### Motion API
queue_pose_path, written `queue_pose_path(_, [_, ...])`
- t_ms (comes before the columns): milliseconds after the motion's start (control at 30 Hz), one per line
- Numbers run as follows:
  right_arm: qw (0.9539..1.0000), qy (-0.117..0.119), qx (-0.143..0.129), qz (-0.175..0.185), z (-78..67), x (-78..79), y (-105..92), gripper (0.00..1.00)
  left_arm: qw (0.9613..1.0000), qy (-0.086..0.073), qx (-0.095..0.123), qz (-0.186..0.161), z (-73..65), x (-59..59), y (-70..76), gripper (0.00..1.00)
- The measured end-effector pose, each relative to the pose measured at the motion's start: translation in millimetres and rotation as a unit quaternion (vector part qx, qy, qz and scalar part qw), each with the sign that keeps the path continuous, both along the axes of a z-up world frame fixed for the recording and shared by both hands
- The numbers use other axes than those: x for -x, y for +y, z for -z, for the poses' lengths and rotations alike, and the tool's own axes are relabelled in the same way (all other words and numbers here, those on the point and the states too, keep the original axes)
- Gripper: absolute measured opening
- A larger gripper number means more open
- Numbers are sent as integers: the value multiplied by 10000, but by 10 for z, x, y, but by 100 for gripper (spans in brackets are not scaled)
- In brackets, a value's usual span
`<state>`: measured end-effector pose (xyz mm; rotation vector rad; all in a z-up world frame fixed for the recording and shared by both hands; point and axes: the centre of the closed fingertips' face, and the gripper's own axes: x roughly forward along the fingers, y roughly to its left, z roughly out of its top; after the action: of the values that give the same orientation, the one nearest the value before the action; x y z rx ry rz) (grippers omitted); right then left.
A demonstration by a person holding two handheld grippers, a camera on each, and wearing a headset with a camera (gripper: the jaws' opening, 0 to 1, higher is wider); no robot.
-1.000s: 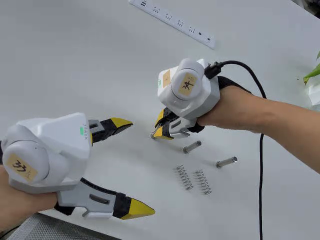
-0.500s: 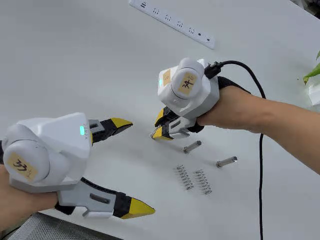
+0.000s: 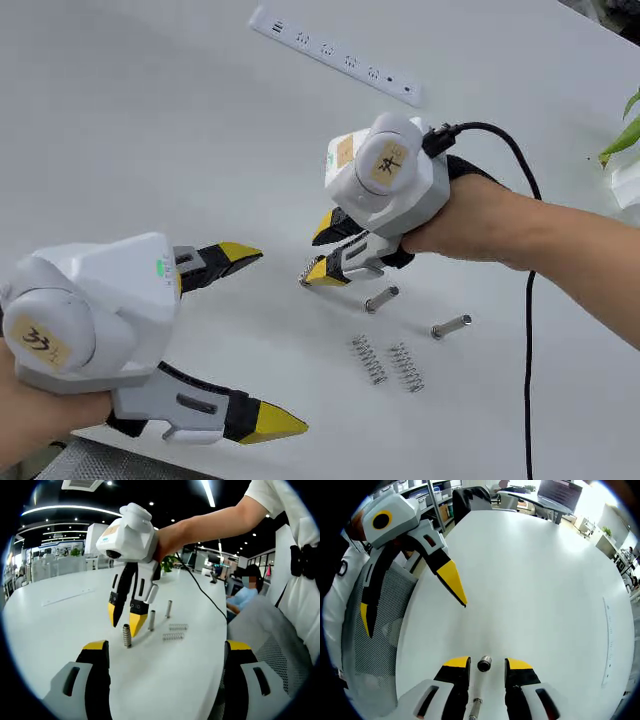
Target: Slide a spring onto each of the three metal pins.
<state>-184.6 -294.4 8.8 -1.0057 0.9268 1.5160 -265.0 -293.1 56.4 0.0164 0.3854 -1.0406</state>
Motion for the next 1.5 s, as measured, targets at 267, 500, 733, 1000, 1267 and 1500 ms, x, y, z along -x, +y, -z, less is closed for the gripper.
queue_pose_path(267, [9971,-184,-608,413,-289,-57,-15,36,9997,-58,-199,94,-45,33,18,94])
queue_pose_path(500, [9920,-316,-994,716,-528,1,-149,46,9992,-102,-362,149,-96,67,54,93])
queue_pose_path(733, [9802,-442,-1525,1184,-735,97,-372,56,9979,-184,-583,231,-145,106,90,92])
queue_pose_path(1000, [9645,-516,-1964,1687,-843,226,-772,64,9959,-195,-819,319,-143,130,84,88])
queue_pose_path(1267, [9471,-505,-2318,2162,-884,442,-1130,78,9929,-245,-1016,564,-159,116,-13,82])
queue_pose_path(1500, [9316,-429,-2474,2628,-823,603,-1476,85,9882,-252,-1237,867,-106,101,-168,76])
